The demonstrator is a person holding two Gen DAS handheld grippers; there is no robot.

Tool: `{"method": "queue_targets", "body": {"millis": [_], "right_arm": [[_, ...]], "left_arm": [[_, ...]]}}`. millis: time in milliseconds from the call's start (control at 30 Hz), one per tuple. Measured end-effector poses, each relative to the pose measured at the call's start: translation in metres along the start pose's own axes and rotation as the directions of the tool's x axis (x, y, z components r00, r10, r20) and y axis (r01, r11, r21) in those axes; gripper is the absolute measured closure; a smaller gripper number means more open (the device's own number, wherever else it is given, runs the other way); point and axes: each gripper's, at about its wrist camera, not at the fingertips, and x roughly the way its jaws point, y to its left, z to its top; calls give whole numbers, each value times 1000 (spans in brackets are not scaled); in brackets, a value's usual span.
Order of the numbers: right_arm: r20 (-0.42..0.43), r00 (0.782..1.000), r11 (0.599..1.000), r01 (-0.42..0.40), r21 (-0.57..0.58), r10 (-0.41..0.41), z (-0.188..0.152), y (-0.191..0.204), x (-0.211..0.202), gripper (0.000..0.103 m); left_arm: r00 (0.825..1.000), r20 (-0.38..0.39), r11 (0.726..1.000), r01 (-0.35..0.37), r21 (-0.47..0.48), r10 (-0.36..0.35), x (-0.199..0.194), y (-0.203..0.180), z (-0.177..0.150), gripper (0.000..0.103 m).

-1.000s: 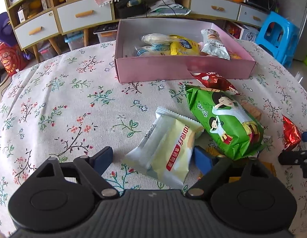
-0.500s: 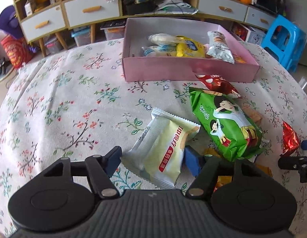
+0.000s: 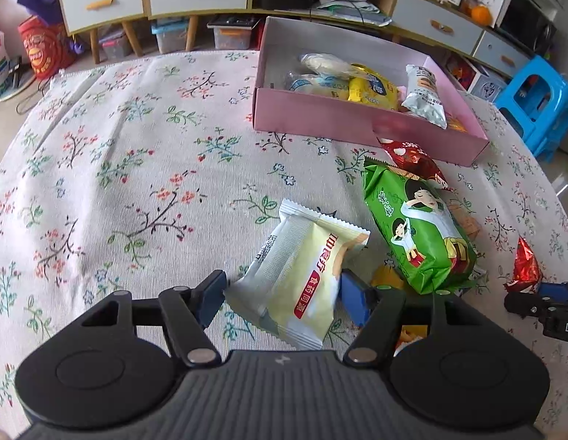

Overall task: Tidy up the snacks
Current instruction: 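Carry both packs into the pink box and open both grippers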

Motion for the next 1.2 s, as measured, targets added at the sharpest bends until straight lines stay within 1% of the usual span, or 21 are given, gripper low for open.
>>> {"method": "queue_targets", "body": {"millis": [200, 267, 500, 700, 800, 933, 1067, 1200], "right_arm": [[11, 999, 998, -36, 45, 35, 5, -6, -6, 71], [21, 999, 997, -48, 61, 47, 8, -8, -9, 71], [80, 992, 985, -111, 132, 101, 27, -16, -25, 71], [106, 985, 967, -154, 205, 134, 43, -24, -28, 71], [128, 980, 953, -180, 242, 153, 49, -25, -31, 71], [151, 974, 943, -204, 262, 169, 57, -21, -33, 71], [172, 966, 926, -237, 293, 192, 64, -15, -33, 71], [181, 961, 915, -258, 312, 209, 74, -12, -28, 71]], "left_arm": [[1000, -14, 998, 22, -65, -23, -4, 7, 0, 40], [1000, -13, 996, 26, -87, -27, -5, 10, 0, 42], [1000, 14, 992, 25, -121, -24, -13, 14, 5, 42], [998, 44, 984, 47, -173, -39, -14, 19, 13, 42], [998, 53, 982, 55, -183, -46, -13, 18, 17, 42], [996, 63, 978, 79, -194, -68, -14, 14, 20, 42], [992, 87, 972, 106, -210, -89, -22, 9, 23, 42], [989, 119, 975, 112, -190, -91, -30, 4, 36, 42]]}}
